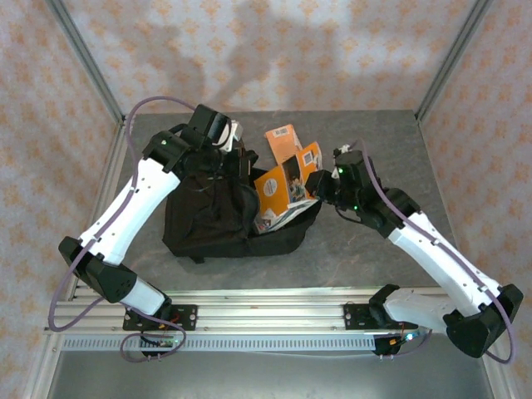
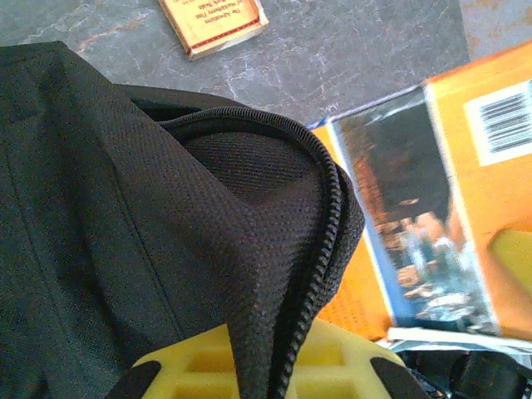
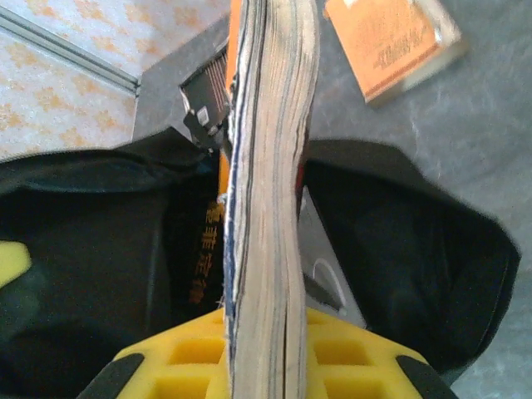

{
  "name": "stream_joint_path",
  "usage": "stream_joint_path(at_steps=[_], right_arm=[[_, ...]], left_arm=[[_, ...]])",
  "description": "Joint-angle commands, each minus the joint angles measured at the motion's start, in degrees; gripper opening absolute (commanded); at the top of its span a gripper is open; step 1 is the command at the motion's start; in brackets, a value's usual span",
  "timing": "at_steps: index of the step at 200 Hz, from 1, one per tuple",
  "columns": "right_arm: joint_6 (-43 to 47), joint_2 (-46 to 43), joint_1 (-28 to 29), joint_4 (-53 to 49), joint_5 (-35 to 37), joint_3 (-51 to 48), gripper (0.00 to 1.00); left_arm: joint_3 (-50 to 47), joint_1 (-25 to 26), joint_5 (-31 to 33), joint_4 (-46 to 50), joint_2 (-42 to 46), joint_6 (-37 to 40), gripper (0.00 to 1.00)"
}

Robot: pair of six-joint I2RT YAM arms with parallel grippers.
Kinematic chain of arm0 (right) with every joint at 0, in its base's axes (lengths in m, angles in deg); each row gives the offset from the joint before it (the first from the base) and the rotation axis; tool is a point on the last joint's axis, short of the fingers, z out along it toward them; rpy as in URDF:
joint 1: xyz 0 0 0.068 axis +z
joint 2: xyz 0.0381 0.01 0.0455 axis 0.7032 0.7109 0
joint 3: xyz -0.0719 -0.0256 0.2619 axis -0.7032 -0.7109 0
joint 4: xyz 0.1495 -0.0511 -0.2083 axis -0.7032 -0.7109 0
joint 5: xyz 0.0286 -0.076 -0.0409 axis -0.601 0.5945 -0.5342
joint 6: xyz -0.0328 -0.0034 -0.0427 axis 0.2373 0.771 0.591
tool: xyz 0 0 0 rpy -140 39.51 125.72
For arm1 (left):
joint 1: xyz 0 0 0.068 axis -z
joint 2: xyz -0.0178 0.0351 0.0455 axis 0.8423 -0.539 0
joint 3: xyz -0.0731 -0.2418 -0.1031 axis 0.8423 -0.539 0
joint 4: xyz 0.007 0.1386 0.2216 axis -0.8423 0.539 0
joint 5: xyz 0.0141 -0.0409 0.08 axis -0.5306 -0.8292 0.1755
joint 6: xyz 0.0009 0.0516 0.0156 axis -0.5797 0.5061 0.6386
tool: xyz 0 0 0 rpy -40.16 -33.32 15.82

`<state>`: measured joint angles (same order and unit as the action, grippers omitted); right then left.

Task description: Pack the student bag

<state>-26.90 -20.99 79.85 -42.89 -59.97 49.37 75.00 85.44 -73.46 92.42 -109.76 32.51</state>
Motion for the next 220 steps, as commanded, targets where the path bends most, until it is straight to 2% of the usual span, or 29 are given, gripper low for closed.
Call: stream_joint_path(at_steps=[1, 41, 92, 109, 149, 181, 194, 220], right_arm=[[-7.7, -2.9, -1.0, 11.6, -5.2, -4.2, 0.00], [-12.3, -2.6, -3.8, 23.1, -11.8, -9.9, 0.00], [-18.1, 0.8, -3.9, 38.4, -16.9, -14.4, 0.00], [-20.3, 2.6, -3.9, 43.0, -18.6, -16.1, 0.00], [-22.4, 12.4, -3.0, 51.4, -19.8, -18.0, 0.00], [-16.1, 22.7, 3.3, 49.6, -17.3, -12.9, 0.00], [-13.2, 26.7, 5.6, 45.6, -16.0, -9.5, 0.09], [-9.3, 29.6, 7.5, 38.5, -12.6, -5.8, 0.45]], left_arm=[[3.9, -0.4, -2.7, -5.7, 0.4, -1.4, 0.00], [4.3, -0.2, -8.1, -8.6, -1.3, -4.0, 0.00], [5.4, 0.1, -9.5, -8.9, -2.2, -4.0, 0.00], [6.1, 0.1, -9.4, -9.3, -2.5, -6.1, 0.00], [10.4, 0.4, -10.4, -8.9, -5.7, -6.4, 0.00], [12.7, 0.6, -10.7, -8.9, -7.8, -6.4, 0.00], [12.7, 0.9, -10.7, -9.1, -8.3, -6.3, 0.00], [12.2, 1.1, -10.7, -8.9, -8.5, -6.1, 0.00]])
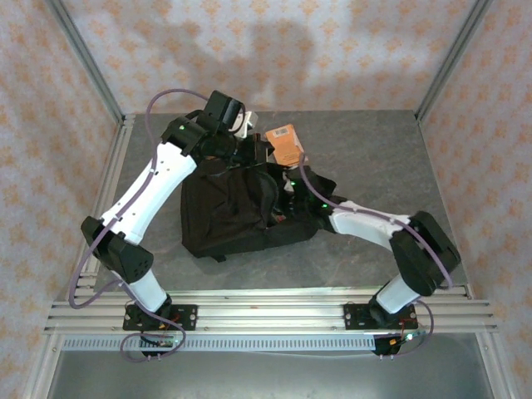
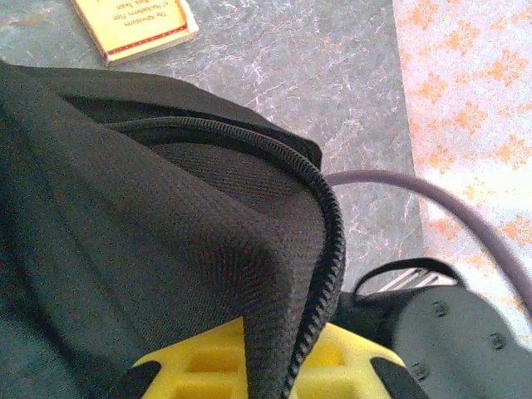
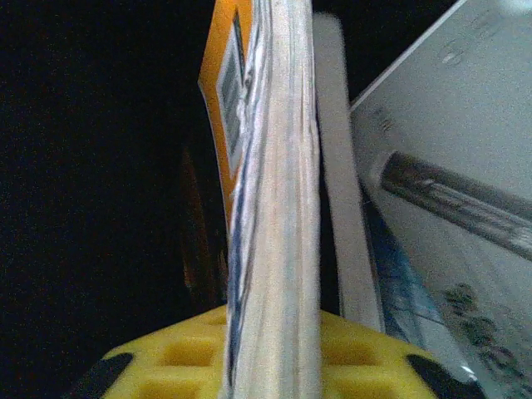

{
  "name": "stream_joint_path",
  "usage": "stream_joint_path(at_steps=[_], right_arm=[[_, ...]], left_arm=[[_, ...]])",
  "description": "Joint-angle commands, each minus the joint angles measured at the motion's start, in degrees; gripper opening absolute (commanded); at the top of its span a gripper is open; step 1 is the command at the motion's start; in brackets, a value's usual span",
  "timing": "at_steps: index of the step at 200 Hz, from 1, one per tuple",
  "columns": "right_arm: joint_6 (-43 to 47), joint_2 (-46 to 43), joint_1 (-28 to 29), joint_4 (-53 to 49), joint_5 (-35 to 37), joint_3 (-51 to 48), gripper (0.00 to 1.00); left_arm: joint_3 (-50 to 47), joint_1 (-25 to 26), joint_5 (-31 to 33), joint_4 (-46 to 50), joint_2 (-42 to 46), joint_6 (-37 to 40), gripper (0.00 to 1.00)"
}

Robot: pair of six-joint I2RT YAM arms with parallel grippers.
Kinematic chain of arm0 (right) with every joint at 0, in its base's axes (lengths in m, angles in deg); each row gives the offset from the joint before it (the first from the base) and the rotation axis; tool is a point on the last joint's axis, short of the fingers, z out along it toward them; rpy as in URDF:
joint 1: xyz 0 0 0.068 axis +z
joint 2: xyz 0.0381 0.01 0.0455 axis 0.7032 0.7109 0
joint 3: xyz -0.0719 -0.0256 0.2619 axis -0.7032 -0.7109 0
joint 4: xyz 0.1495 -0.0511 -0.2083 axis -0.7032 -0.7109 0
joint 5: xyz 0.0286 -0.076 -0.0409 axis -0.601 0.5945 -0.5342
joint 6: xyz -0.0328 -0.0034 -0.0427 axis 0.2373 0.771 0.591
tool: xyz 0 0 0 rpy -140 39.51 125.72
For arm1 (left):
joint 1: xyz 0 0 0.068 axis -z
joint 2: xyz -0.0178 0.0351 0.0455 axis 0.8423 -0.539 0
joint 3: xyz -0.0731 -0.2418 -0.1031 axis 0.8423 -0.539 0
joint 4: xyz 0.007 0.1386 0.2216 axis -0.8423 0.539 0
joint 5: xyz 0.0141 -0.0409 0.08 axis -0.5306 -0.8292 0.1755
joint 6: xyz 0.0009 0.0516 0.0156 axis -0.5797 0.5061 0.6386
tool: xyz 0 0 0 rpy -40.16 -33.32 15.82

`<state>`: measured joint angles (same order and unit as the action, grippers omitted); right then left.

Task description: Pack the student bag

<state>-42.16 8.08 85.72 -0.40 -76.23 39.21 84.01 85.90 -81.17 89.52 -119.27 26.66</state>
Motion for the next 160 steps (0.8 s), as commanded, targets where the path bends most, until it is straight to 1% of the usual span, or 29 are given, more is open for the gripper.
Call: stream_joint_path(at_steps=[1, 11, 25, 34, 39, 64, 92, 105, 127, 143, 160], right_arm=[[6.1, 0.4, 1.6, -4.3, 3.9, 4.4, 0.47], [7.8, -2.0, 1.5, -7.3, 7.2, 3.9, 0.59], [11.1, -7.1, 1.3, -13.9, 12.9, 3.6, 0.75], [13.1, -10.4, 0.9, -17.3, 15.2, 3.1, 0.81], [14.1, -12.0, 0.5, -19.3, 15.9, 2.9, 0.83], [18.3, -19.3, -0.8, -30.0, 20.1, 2.9, 0.85], [17.7, -27.8, -1.6, -37.5, 29.7, 0.9, 0.85], [16.8, -30.7, -2.1, -41.8, 35.4, 1.4, 0.84], [16.1, -33.4, -3.3, -48.2, 43.1, 4.0, 0.82], [17.3, -33.6, -4.3, -50.8, 45.5, 6.5, 0.81], [18.8, -32.4, -4.5, -53.6, 47.7, 10.0, 0.80]], left_arm=[[3.2, 0.6, -2.9, -6.1, 1.1, -0.2, 0.00], [3.1, 0.7, -2.4, -5.5, 1.2, 0.3, 0.00], [2.2, 0.6, -1.8, -5.1, 1.7, 0.6, 0.00], [1.2, 0.3, -2.0, -5.3, 2.1, 0.3, 0.00], [0.6, 0.3, -2.1, -5.5, 2.4, 0.2, 0.00], [-3.1, 0.3, -2.0, -5.9, 4.2, 0.1, 0.00], [-8.7, 0.4, -2.4, -7.6, 5.9, -0.3, 0.00], [-11.4, 0.8, -2.9, -9.1, 6.3, -0.7, 0.00], [-14.2, 2.8, -4.2, -10.6, 5.4, -1.3, 0.00], [-14.5, 5.3, -6.3, -11.3, 3.2, -1.3, 0.00], [-12.8, 7.9, -8.3, -9.6, 0.2, 0.0, 0.00]])
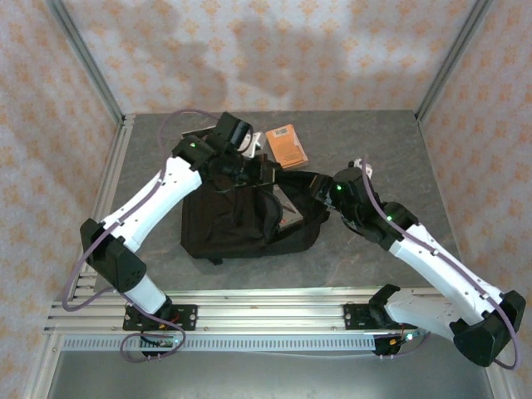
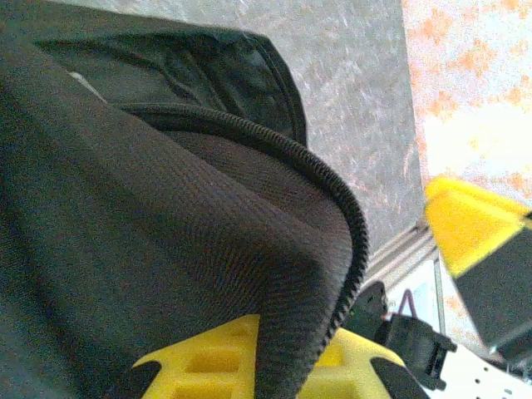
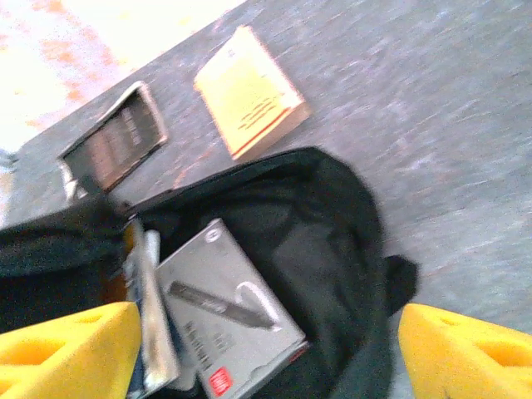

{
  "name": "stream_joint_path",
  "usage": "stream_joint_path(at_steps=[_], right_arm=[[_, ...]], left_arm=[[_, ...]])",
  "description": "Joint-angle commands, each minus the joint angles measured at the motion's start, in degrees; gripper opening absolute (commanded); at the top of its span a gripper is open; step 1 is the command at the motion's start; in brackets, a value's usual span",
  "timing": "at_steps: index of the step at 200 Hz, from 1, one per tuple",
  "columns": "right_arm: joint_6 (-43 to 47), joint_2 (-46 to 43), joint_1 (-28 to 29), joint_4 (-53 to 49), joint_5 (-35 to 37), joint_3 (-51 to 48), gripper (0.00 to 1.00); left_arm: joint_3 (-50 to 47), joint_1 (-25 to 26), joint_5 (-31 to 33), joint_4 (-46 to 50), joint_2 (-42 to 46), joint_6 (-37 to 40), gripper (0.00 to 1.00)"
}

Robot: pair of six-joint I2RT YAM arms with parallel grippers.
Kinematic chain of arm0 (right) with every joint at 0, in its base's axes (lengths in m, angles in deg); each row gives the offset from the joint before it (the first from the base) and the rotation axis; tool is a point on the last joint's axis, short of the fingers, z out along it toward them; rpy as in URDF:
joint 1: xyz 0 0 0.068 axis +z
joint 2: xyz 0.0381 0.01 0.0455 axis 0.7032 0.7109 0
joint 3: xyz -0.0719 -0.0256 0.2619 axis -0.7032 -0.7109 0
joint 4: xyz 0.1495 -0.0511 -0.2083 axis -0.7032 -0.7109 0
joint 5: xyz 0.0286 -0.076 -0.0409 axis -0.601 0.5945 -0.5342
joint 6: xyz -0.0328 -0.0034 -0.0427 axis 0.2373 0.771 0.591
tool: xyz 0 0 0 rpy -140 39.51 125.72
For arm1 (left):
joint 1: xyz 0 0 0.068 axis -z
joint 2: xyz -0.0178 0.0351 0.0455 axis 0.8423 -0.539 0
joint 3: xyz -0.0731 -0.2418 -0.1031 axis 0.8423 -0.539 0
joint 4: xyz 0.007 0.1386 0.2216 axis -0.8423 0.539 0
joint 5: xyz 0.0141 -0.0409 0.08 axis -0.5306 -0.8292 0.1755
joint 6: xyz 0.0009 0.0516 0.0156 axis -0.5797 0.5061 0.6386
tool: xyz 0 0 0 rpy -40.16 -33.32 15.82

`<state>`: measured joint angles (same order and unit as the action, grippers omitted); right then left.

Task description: Pack the student bag

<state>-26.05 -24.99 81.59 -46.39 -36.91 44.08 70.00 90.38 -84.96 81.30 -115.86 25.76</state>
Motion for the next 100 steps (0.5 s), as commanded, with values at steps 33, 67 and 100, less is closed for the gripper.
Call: stream_joint_path(at_steps=[33, 67, 100], right_arm=[[3.6, 1.9, -0.4, -9.0, 8.9, 8.2, 0.80], [2.7, 2.1, -0.5, -9.2, 8.5, 7.6, 0.79], [3.8, 4.2, -0.9, -7.3, 5.2, 7.7, 0.80]], left_arm=[[3.1, 6.7, -7.2, 1.2, -4.4, 3.9, 0.00], [2.6, 6.8, -6.9, 1.4, -2.2, 3.8, 0.00], [3.2, 6.6, -2.6, 4.2, -4.0, 5.6, 0.35]])
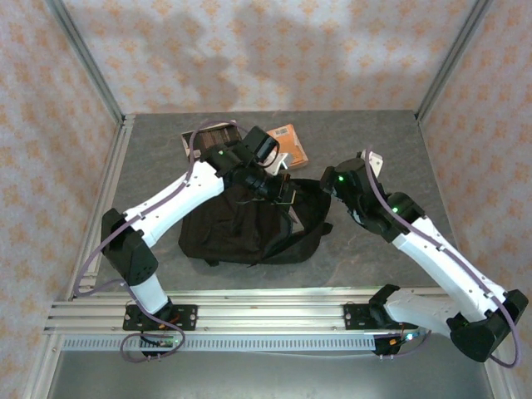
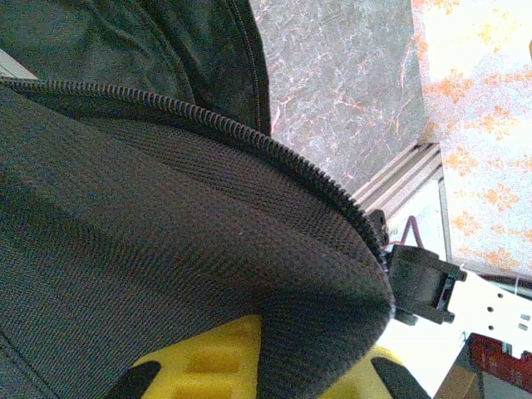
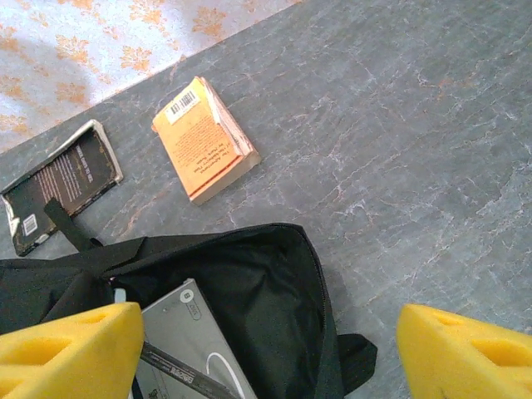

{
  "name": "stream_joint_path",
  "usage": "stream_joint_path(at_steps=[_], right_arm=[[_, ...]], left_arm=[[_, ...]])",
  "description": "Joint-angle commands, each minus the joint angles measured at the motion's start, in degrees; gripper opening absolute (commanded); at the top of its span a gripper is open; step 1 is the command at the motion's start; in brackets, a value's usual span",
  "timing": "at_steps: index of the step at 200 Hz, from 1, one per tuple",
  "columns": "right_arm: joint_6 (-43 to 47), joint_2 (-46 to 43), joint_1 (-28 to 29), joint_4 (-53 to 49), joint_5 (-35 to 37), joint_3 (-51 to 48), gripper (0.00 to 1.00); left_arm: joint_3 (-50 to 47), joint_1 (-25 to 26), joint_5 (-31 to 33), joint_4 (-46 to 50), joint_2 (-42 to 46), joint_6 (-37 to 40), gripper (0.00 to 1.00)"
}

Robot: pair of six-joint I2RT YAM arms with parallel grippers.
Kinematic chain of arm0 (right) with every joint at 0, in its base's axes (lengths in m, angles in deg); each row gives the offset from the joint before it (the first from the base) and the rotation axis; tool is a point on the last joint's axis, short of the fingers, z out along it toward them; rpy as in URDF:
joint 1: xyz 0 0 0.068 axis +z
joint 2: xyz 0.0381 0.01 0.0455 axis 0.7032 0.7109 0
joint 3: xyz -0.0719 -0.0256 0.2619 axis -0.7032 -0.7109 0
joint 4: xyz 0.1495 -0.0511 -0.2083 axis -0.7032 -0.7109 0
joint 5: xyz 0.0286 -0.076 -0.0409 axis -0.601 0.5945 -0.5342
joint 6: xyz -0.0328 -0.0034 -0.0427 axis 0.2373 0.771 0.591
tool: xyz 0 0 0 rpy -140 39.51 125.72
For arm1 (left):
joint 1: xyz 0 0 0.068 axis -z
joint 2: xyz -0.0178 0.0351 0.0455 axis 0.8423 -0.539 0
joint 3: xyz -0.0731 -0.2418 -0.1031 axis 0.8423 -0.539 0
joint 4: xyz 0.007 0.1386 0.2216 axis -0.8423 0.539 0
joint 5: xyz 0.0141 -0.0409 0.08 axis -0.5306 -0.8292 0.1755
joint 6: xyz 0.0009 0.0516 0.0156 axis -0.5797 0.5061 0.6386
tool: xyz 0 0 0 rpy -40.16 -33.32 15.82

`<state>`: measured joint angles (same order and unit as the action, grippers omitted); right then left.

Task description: Pack the student bag

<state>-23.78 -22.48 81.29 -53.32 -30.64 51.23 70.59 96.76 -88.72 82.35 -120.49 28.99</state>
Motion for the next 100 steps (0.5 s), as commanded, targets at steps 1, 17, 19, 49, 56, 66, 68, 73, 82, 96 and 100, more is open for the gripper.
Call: stream_joint_path(at_steps=[1, 17, 19, 49, 56, 66, 68, 73, 82, 96, 100], right_arm=[[1.6, 1.8, -0.6, -0.3, -1.3, 0.6, 0.80], [3.6, 5.0, -1.0, 0.1, -3.4, 2.9, 0.80], [3.8, 5.6, -1.0, 0.1, -3.5, 3.3, 0.80], [6.1, 15.3, -4.0, -0.5, -6.7, 10.8, 0.81], [6.3, 17.6, -5.4, -0.1, -8.6, 12.4, 0.81], [6.6, 21.2, -7.7, 0.7, -11.6, 15.1, 0.81], [6.6, 21.7, -7.9, 0.7, -11.8, 15.4, 0.81], [6.7, 24.1, -9.2, 0.4, -12.7, 17.3, 0.81], [6.6, 27.8, -11.0, 0.3, -14.3, 20.1, 0.81], [7.2, 33.6, -13.6, 0.5, -17.4, 24.6, 0.80], [7.2, 35.4, -14.2, 0.4, -17.9, 26.0, 0.80]], left_arm=[[2.8, 0.2, 1.3, 3.3, 0.6, 2.5, 0.36], [5.3, -1.1, 5.3, 5.1, -0.4, 3.3, 0.50], [5.5, -1.4, 5.7, 5.0, -0.3, 3.3, 0.51], [7.2, -8.5, 5.3, 0.0, 0.0, -0.5, 0.61], [8.6, -9.9, 5.2, -0.9, -0.5, -0.6, 0.61], [11.5, -11.5, 6.8, -0.7, -2.0, -2.3, 0.62], [12.2, -11.7, 7.4, -0.7, -2.3, -2.4, 0.62], [13.6, -12.4, 8.9, -0.6, -3.4, -2.8, 0.62], [15.3, -13.5, 11.5, -1.2, -5.5, -4.0, 0.62], [17.2, -15.2, 14.3, -3.7, -9.2, -7.0, 0.61], [17.9, -15.7, 14.9, -4.4, -10.7, -8.0, 0.61]])
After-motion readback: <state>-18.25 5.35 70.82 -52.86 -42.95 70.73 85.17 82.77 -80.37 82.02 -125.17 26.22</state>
